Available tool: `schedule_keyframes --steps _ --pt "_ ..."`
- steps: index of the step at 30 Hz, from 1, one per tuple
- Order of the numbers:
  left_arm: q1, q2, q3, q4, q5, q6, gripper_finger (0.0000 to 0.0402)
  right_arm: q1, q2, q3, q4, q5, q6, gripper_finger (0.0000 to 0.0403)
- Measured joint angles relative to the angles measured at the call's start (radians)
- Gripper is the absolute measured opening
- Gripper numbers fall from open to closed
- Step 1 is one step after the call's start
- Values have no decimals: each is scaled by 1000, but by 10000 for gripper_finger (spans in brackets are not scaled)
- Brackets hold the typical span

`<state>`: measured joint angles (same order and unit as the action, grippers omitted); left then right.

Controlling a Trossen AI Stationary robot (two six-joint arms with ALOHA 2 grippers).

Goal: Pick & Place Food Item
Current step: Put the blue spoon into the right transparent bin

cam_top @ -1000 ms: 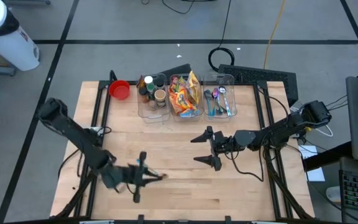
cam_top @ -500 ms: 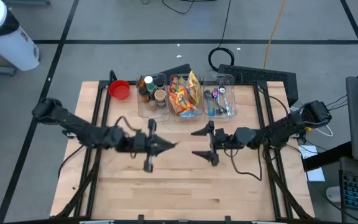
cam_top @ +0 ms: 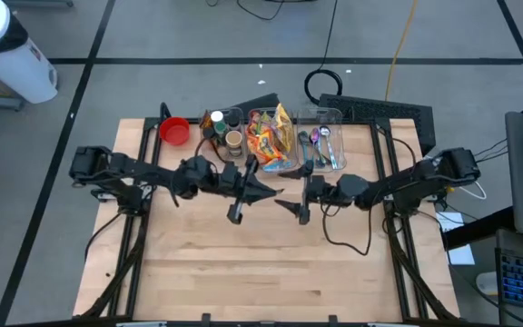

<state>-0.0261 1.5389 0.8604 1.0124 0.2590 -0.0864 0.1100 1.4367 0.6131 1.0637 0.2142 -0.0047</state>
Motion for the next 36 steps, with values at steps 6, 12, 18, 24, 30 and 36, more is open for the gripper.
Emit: schedule_keyframes --steps 6,12,18,24,30,36 --pt "25 7 0 6 80 -63 2 -30 80 81 -6 -150 -67 353" --pt "21 5 0 9 165 -136 2 -52 99 137 -79 -163 -131 318" --pt "17 4 0 0 187 -159 3 -58 99 170 -128 -185 -156 269" --pt "15 4 0 -14 187 -171 4 -42 99 186 -156 -268 -166 220" --pt "11 4 0 -18 187 -165 5 -43 99 187 -156 -268 -166 157" --pt "10 4 0 -83 180 -186 4 -43 99 187 -129 -356 -176 66"
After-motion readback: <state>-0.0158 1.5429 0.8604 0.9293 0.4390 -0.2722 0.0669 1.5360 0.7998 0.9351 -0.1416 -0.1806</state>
